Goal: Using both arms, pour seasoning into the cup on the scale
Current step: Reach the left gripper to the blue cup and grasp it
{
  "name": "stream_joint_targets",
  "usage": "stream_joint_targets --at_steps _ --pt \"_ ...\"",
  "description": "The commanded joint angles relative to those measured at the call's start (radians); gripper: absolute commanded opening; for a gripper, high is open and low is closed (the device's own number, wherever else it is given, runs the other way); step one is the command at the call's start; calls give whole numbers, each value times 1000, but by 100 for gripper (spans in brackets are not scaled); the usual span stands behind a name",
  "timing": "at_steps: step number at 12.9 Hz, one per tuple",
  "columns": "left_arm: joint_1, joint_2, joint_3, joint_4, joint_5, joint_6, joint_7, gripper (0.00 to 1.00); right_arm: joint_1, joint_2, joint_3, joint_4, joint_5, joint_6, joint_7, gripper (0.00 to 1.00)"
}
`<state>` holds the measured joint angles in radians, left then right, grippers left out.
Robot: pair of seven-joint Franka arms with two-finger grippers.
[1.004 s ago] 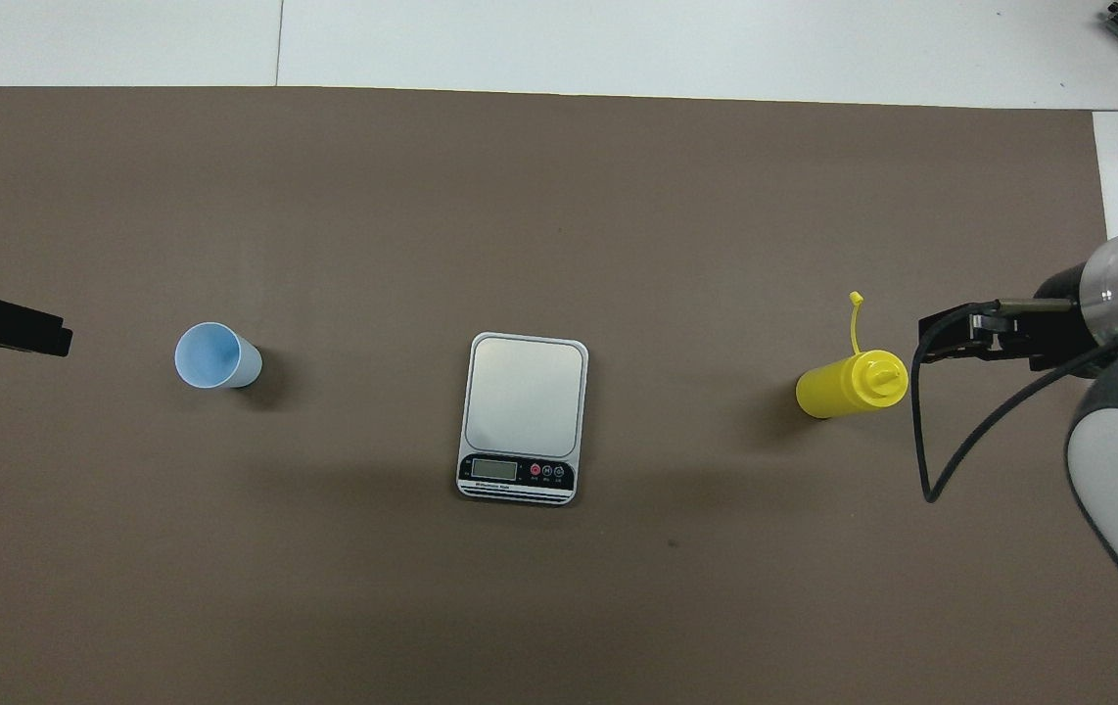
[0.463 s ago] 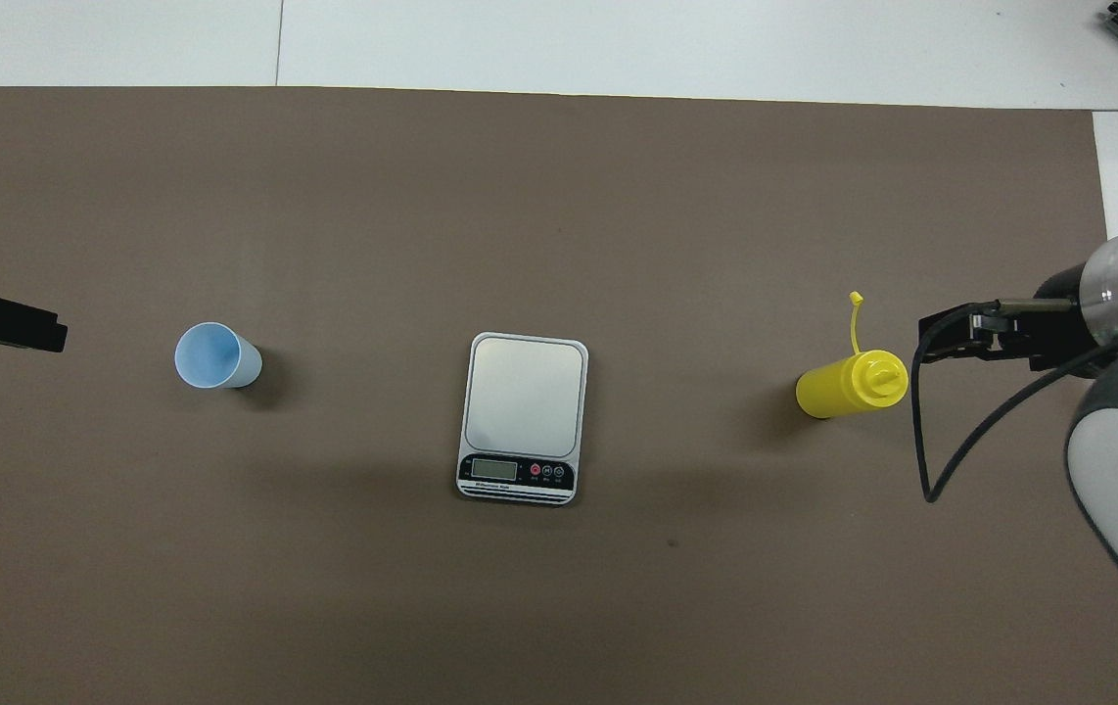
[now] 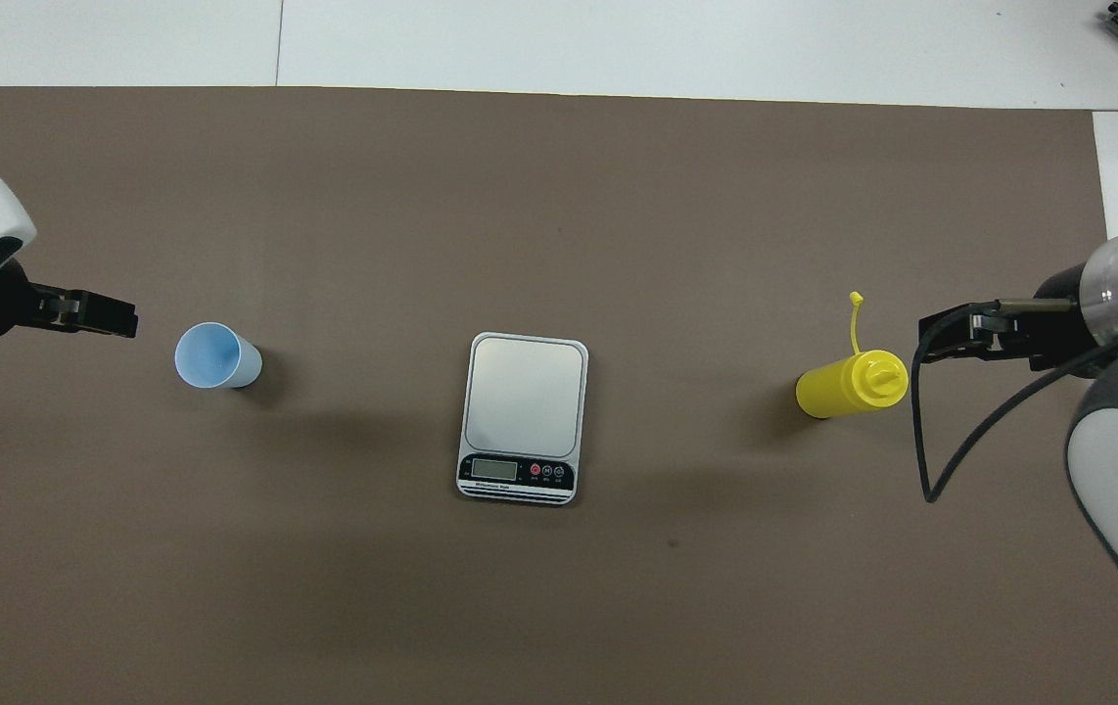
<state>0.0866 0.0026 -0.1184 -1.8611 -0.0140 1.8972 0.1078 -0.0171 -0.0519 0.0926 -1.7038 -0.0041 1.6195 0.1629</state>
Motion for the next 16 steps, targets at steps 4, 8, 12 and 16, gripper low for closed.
stream_joint_targets --at_steps 4,8,12,16 --pt "45 16 -3 -257 -15 328 -112 100 -11 -20 4 -25 -2 17 -19 100" --pt "33 45 -3 -308 -73 427 -206 100 -11 -20 4 -23 -2 17 -19 100" --pt "25 102 -4 -334 -73 484 -241 95 -11 -20 4 -25 -2 17 -20 100" --pt "9 106 -3 -363 -73 537 -264 0 -11 -20 4 -25 -2 17 -19 100"
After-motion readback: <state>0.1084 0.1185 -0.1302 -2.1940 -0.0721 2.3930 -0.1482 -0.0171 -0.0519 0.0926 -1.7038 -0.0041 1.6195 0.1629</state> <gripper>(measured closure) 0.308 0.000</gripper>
